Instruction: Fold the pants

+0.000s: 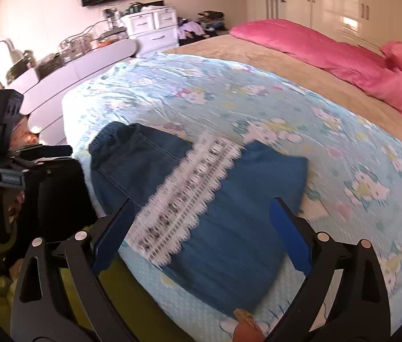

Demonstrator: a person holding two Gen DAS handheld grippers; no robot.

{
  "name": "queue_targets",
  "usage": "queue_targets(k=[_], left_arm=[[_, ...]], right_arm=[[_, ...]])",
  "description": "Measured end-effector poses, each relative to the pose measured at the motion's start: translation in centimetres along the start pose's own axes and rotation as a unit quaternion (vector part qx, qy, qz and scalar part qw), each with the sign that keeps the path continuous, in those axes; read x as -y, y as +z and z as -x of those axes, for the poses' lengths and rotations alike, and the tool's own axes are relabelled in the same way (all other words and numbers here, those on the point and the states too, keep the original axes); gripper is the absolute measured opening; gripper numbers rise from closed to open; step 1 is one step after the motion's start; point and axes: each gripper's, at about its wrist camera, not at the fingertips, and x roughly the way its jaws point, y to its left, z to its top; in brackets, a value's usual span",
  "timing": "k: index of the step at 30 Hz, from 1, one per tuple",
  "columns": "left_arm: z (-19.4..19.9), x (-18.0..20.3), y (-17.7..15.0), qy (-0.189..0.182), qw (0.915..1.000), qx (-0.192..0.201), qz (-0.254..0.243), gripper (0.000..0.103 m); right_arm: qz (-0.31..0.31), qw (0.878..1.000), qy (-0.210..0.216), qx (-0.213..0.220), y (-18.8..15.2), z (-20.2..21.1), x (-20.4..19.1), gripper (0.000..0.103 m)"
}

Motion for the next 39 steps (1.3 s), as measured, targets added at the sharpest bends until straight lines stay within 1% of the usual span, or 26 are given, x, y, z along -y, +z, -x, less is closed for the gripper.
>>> queue_targets(k=[4, 8, 17, 20, 21, 22, 23, 25, 28, 31, 37, 39], left_arm=[[0.2, -2.5, 0.0, 0.009, 0.9995, 0.001, 0.030, 0.094], [-0.2, -3.7, -0.1, 0.011, 0.9988, -0.002, 0.047, 0.094], [-2.9, -3.3, -0.7, -0.011, 0.9985, -0.029, 0.045, 0.094], [-4.0, -3.2, -0.7, -0.021, 0.9981, -0.036, 0.046, 0.092], [-4.3, -3.2, -0.7, -0.025, 0.9979, -0.037, 0.047, 0.090], [-4.5, -3.2, -0.6, -0.026, 0.9980, -0.037, 0.045, 0.082], [-4.8, -3.2, -0.6, -0.027, 0.9979, -0.038, 0.045, 0.080], [-5.3, -3.4, -0.6, -0.035, 0.9974, -0.039, 0.049, 0.071], [-6.0, -3.5, -0.5, -0.038, 0.9971, -0.044, 0.049, 0.062], [-6.5, -3.5, -0.5, -0.039, 0.9972, -0.046, 0.045, 0.062], [-6.8, -3.7, -0.4, -0.044, 0.9970, -0.044, 0.046, 0.062], [-6.8, -3.8, -0.4, -0.046, 0.9969, -0.044, 0.046, 0.062]], right_arm=[[0.013, 1.000, 0.010, -0.003, 1.5, -0.9, -0.9, 0.089], [0.028, 0.999, 0.026, -0.009, 3.4, -2.3, -1.9, 0.089], [0.053, 0.997, 0.051, -0.032, 7.8, -6.0, -3.2, 0.089], [0.068, 0.994, 0.068, -0.047, 9.1, -7.7, -4.0, 0.090], [0.074, 0.993, 0.074, -0.052, 9.4, -8.2, -4.3, 0.090], [0.086, 0.991, 0.077, -0.061, 9.8, -9.1, -4.9, 0.090], [0.094, 0.990, 0.078, -0.067, 10.0, -9.6, -5.4, 0.090], [0.111, 0.986, 0.088, -0.083, 10.4, -11.2, -6.4, 0.090], [0.134, 0.979, 0.110, -0.107, 10.8, -13.4, -8.2, 0.090], [0.157, 0.970, 0.131, -0.134, 10.9, -16.2, -10.0, 0.090], [0.173, 0.954, 0.166, -0.181, 10.7, -20.7, -12.0, 0.089], [0.171, 0.948, 0.183, -0.197, 10.4, -22.1, -12.3, 0.082]])
